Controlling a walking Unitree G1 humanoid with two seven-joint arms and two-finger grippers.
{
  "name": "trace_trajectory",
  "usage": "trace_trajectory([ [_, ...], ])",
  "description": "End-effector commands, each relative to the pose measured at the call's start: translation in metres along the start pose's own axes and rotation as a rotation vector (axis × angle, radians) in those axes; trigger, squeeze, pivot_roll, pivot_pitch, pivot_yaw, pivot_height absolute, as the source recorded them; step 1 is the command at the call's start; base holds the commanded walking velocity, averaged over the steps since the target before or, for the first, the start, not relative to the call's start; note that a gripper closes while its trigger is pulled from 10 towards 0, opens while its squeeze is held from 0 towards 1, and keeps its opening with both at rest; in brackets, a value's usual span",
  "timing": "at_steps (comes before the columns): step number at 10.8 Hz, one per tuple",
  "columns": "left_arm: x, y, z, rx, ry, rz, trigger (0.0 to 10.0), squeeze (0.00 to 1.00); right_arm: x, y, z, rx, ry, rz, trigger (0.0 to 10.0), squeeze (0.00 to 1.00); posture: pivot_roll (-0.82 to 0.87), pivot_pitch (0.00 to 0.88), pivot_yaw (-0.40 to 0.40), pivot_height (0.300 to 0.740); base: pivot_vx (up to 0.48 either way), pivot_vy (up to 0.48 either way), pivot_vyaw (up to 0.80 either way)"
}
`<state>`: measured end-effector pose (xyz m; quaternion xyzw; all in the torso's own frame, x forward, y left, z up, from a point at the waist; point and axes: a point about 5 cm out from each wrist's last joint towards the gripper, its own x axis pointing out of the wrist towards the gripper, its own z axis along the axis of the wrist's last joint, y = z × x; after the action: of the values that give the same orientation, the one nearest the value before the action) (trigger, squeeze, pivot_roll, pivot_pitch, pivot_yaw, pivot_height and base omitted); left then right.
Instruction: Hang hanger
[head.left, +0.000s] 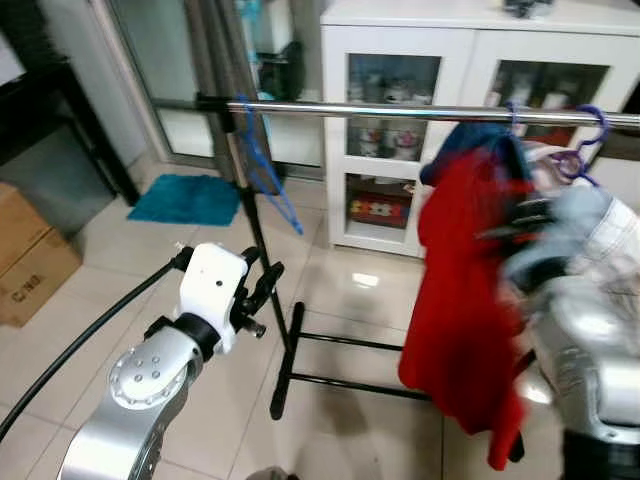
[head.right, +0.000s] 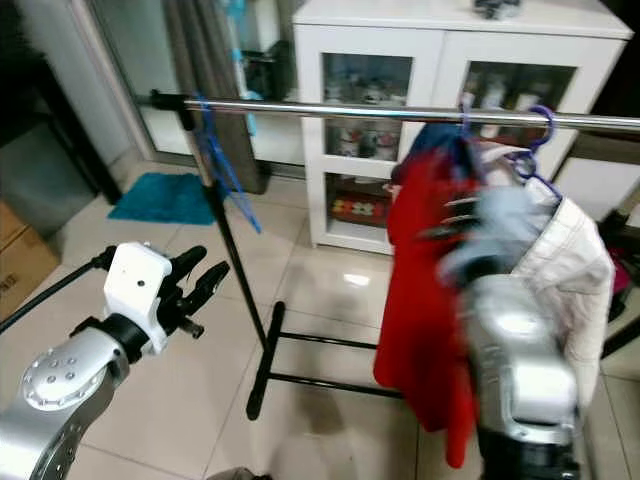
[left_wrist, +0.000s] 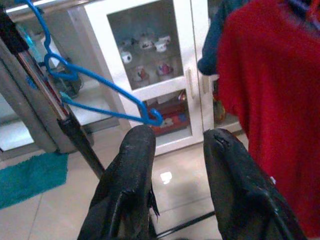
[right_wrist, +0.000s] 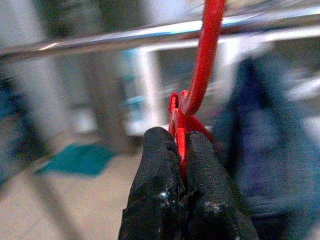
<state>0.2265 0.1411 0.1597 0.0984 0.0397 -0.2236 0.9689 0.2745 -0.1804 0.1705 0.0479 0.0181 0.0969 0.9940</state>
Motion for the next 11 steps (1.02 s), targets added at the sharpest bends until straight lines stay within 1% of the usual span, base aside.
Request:
trace_trajectory([
  [1, -0.001, 0.005, 0.003, 0.001, -0.011, 0.025, 10.0, 0.0, -0.001, 0.017, 0.004, 0.0, -0.005, 0.129, 10.0, 0.0, -0.02, 0.041, 0.076, 0.74, 0.0, 0.0, 0.0],
  [2, -0.005, 0.005, 0.002, -0.011, -0.015, 0.061, 10.0, 0.0, -0.006, 0.028, -0.001, -0.01, 0.025, 0.207, 10.0, 0.0, -0.02, 0.046, 0.067, 0.74, 0.0, 0.0, 0.0],
  [3, -0.007, 0.007, 0.004, -0.03, -0.029, 0.081, 10.0, 0.0, -0.007, 0.035, 0.0, -0.006, 0.039, 0.243, 10.0, 0.0, -0.02, 0.051, 0.064, 0.74, 0.0, 0.0, 0.0],
  [4, -0.007, 0.008, 0.007, -0.047, -0.042, 0.093, 10.0, 0.0, -0.008, 0.044, 0.0, -0.01, 0.078, 0.317, 10.0, 0.0, -0.02, 0.057, 0.062, 0.74, 0.0, 0.0, 0.0],
  [5, -0.007, 0.01, 0.008, -0.083, -0.046, 0.098, 10.0, 0.0, -0.01, 0.059, -0.003, -0.084, 0.172, 0.416, 10.0, 0.0, -0.02, 0.065, 0.061, 0.74, 0.0, 0.0, 0.0],
  [6, -0.007, 0.009, 0.008, -0.081, -0.042, 0.09, 10.0, 0.0, -0.001, 0.063, 0.002, -0.064, 0.161, 0.358, 10.0, 0.0, -0.02, 0.07, 0.061, 0.74, 0.0, 0.0, 0.0],
  [7, -0.008, 0.008, 0.006, -0.057, -0.022, 0.076, 10.0, 0.0, 0.011, 0.066, 0.005, -0.045, 0.155, 0.3, 10.0, 0.0, -0.02, 0.068, 0.061, 0.74, 0.0, 0.0, 0.0],
  [8, -0.008, 0.01, 0.003, -0.034, 0.004, 0.058, 10.0, 0.0, 0.025, 0.071, 0.009, -0.056, 0.155, 0.266, 10.0, 0.0, -0.01, 0.067, 0.064, 0.74, 0.0, 0.0, 0.0],
  [9, -0.01, 0.013, 0.003, -0.016, 0.016, 0.04, 10.0, 0.0, 0.043, 0.073, 0.017, -0.055, 0.137, 0.201, 10.0, 0.0, 0.0, 0.066, 0.075, 0.74, 0.0, 0.0, 0.0],
  [10, -0.011, 0.015, 0.003, 0.0, 0.032, -0.006, 10.0, 0.0, 0.061, 0.076, 0.023, -0.079, 0.121, 0.165, 10.0, 0.0, 0.01, 0.065, 0.079, 0.74, 0.0, 0.0, 0.0],
  [11, -0.015, 0.011, 0.002, 0.004, 0.052, -0.097, 10.0, 0.0, 0.08, 0.08, 0.026, -0.111, 0.123, 0.135, 10.0, 0.0, 0.02, 0.068, 0.08, 0.74, 0.0, 0.0, 0.0],
])
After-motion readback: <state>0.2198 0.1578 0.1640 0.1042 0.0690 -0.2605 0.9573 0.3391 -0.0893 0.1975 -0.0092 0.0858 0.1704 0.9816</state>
